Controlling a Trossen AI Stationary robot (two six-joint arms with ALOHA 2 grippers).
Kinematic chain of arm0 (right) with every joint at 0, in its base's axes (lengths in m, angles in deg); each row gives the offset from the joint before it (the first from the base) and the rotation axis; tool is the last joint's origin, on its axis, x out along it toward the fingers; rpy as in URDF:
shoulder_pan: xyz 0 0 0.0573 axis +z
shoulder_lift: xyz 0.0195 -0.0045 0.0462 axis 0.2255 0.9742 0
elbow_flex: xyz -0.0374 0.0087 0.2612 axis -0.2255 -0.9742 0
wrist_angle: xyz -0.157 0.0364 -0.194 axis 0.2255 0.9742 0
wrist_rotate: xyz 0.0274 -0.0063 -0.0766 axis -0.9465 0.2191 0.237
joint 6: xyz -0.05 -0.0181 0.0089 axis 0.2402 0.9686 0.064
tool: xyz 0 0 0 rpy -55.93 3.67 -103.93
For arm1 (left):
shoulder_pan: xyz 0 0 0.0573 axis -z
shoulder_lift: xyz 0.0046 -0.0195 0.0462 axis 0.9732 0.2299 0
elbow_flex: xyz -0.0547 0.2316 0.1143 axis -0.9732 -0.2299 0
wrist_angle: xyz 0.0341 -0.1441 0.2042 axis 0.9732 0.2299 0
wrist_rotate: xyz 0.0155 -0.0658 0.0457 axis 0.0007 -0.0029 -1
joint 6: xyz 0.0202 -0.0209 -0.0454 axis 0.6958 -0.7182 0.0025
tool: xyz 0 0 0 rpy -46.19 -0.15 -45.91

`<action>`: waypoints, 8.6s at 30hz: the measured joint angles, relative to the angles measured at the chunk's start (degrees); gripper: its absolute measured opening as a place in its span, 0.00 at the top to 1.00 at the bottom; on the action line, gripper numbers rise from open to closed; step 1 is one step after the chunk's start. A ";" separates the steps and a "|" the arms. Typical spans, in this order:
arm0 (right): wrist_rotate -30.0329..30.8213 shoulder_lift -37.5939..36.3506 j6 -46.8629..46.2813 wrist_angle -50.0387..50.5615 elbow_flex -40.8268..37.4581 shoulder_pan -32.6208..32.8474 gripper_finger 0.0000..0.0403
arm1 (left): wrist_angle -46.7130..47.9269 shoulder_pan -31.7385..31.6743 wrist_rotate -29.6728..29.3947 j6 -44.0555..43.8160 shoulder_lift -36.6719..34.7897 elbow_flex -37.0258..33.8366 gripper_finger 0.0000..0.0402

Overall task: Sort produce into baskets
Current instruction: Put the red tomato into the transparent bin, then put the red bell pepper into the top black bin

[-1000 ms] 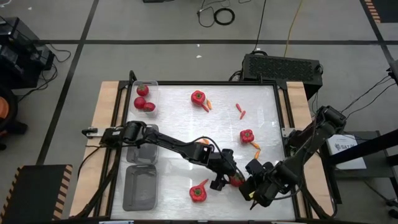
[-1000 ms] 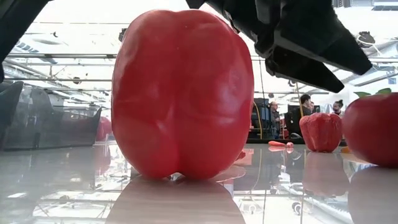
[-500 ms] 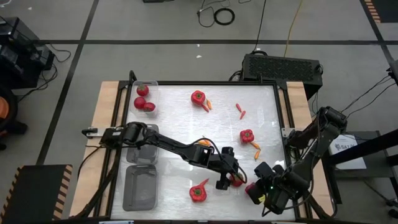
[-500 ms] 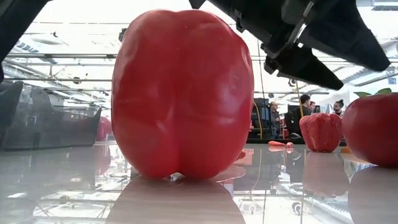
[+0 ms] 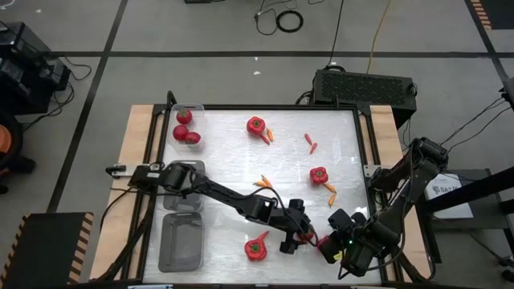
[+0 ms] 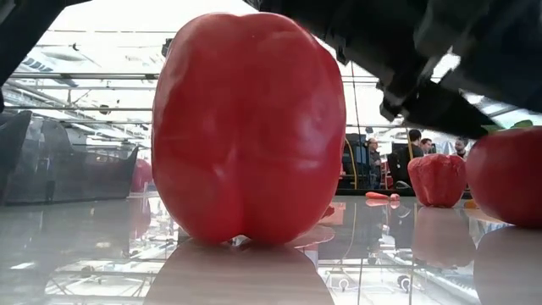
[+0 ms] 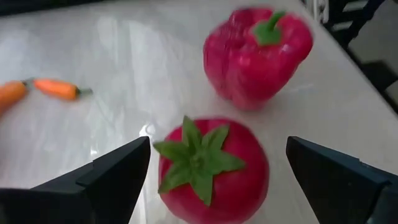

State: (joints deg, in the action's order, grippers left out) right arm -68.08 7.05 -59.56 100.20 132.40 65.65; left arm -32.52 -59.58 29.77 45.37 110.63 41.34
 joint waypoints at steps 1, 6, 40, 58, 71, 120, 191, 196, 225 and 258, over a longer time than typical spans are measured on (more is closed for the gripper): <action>0.00 0.02 0.00 0.03 0.00 0.00 1.00 | -0.03 0.00 0.04 0.00 0.40 0.00 0.05; 0.01 0.02 0.00 -0.03 0.00 0.00 1.00 | 0.41 0.00 0.08 -0.04 2.04 -0.02 0.05; -0.05 0.01 1.14 0.30 -0.02 0.00 1.00 | 8.08 -2.45 -2.73 -0.38 -6.10 0.06 0.26; 4.87 -0.03 6.65 0.10 -0.07 -4.47 1.00 | 36.08 -21.68 -6.62 -0.09 -36.70 -8.89 0.26; 7.58 -0.03 21.54 -5.30 -0.07 -16.94 1.00 | 29.70 -40.41 -9.94 -6.52 -64.35 -45.74 0.26; -18.52 -0.03 80.59 -16.96 -0.04 -57.17 1.00 | 18.75 -65.75 -11.20 -18.58 -64.80 -67.93 0.06; -21.16 -0.07 49.33 -5.76 -17.51 -60.70 0.23 | 22.98 -46.12 -7.99 -16.93 -75.37 -54.78 0.05; -21.65 -0.03 49.56 -4.72 -14.44 -60.72 0.31 | 29.01 -46.12 -9.24 -15.35 -76.43 -50.45 0.05; -19.95 36.06 68.74 -7.95 52.85 -59.10 0.29 | 55.70 -48.92 -32.51 -7.31 -88.86 -46.61 0.05; -19.81 59.49 91.45 -50.06 63.47 -54.60 0.28 | 55.88 -59.14 -24.52 -6.32 -96.75 -51.10 0.05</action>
State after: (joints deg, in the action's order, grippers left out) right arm -87.89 66.54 31.89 50.15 195.88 11.06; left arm 23.36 -118.72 5.25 39.06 13.89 -9.77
